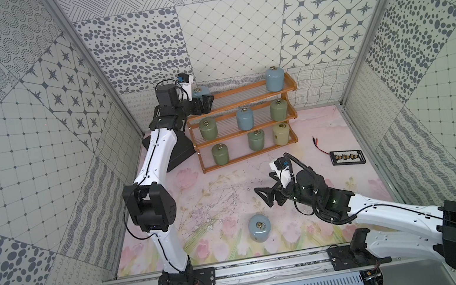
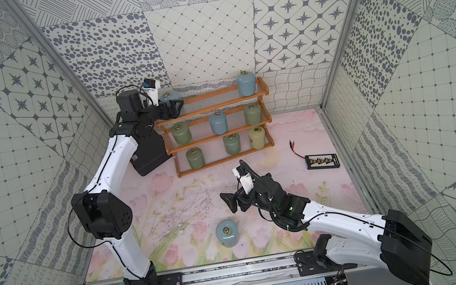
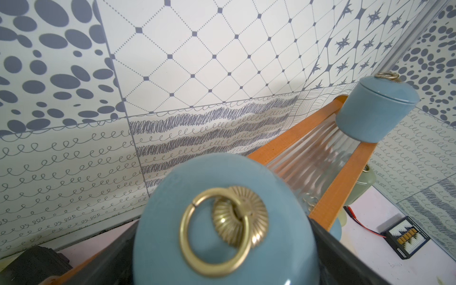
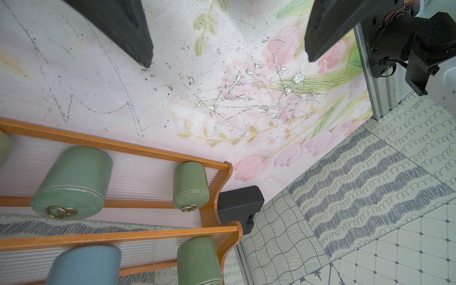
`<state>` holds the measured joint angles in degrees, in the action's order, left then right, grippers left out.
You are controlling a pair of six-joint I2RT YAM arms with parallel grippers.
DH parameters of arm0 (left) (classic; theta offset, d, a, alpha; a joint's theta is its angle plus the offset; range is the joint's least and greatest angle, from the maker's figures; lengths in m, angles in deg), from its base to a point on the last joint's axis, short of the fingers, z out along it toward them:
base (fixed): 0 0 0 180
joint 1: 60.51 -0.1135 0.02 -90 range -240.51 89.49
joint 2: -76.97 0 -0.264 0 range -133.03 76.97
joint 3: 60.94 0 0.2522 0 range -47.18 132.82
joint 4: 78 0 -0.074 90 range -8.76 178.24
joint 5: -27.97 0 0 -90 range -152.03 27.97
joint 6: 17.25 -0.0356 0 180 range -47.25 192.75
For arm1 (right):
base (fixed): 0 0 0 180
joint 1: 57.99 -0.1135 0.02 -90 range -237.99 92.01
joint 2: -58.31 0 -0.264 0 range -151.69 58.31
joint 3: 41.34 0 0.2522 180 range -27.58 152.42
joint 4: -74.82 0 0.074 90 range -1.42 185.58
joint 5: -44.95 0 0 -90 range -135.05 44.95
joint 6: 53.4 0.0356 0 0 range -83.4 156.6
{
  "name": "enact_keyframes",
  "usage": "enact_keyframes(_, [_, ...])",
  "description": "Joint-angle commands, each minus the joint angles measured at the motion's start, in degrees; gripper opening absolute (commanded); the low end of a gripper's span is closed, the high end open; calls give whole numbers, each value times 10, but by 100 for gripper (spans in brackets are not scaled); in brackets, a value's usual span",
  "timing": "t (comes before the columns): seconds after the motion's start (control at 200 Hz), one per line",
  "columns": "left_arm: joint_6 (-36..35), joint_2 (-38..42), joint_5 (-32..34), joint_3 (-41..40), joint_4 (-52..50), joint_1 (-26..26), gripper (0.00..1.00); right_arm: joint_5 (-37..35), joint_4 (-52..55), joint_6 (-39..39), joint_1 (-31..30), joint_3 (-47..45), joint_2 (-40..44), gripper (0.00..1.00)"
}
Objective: Remove the tea canisters from the shelf
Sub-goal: Pick up the tea canister from the shelf.
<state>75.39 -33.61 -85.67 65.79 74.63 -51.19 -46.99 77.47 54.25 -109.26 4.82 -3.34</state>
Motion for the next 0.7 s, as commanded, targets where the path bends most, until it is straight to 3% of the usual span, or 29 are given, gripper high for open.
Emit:
enact_keyframes(0.0, [11,-17,-15,23,46,-3,100,2,-18,6,5,4,-2,100])
enact_keyframes(0.415, [26,-42,-41,43,47,-2,100,-3,-19,9,7,-4,9,100])
enact_keyframes(0.695, [1,-40,-47,41,27,-1,90,-3,-19,11,7,-7,9,100])
